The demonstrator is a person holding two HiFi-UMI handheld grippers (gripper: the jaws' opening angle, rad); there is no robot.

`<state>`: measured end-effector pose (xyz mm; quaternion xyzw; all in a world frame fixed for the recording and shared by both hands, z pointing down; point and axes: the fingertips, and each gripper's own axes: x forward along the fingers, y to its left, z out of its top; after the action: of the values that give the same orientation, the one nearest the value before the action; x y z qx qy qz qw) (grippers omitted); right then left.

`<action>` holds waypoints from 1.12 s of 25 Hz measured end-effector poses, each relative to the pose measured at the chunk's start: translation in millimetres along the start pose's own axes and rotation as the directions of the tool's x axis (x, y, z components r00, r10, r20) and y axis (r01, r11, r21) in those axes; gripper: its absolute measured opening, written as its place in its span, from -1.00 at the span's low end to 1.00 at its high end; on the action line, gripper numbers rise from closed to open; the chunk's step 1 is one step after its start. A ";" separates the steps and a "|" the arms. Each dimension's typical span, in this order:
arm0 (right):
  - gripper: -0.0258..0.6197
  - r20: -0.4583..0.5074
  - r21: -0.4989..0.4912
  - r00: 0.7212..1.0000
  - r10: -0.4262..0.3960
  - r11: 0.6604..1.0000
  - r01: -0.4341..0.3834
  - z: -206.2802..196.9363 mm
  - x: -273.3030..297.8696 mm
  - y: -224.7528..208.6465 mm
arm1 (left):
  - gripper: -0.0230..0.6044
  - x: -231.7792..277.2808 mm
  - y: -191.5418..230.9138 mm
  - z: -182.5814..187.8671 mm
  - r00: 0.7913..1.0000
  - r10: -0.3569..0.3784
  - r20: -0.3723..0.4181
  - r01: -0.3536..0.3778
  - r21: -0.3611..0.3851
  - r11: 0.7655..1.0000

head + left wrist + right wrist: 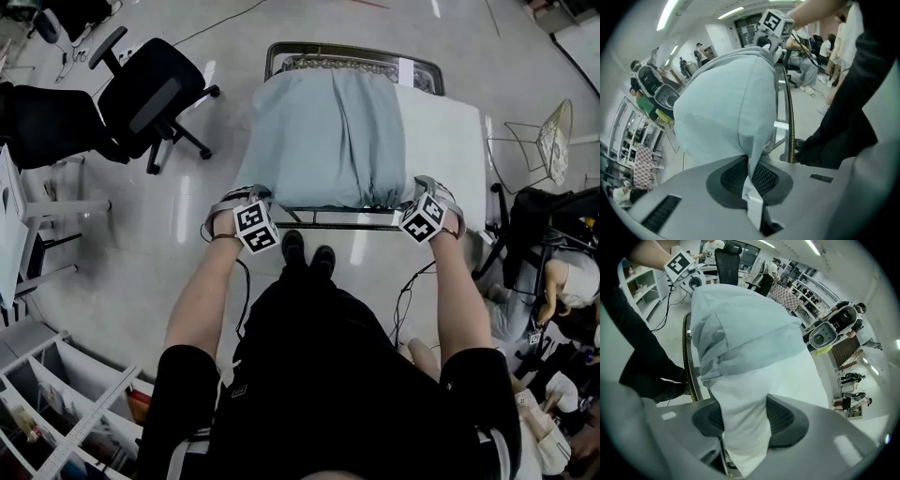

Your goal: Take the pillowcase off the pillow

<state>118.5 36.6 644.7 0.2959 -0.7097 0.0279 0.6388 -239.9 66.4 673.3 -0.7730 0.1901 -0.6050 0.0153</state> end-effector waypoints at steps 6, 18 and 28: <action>-0.24 0.024 -0.006 1.000 0.016 1.000 -0.016 -6.7 -1.9 0.1 | -0.91 -14.5 23.2 -41.2 0.994 0.053 -0.098 -0.049 0.040 0.998; -0.27 0.048 0.053 0.998 0.047 0.997 -0.049 -26.9 -8.4 -7.8 | -0.90 -64.5 111.4 -135.1 0.952 0.208 -0.225 -0.221 -0.032 0.975; -0.26 -0.024 0.050 0.999 0.042 0.998 -0.041 -26.7 -3.2 -3.6 | -0.26 -30.8 18.7 -31.9 0.997 0.064 -0.041 -0.055 0.181 0.982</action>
<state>143.9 46.0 645.4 0.2964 -0.7067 0.0625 0.6394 -281.1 65.2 648.4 -0.7482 0.1579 -0.6367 0.0989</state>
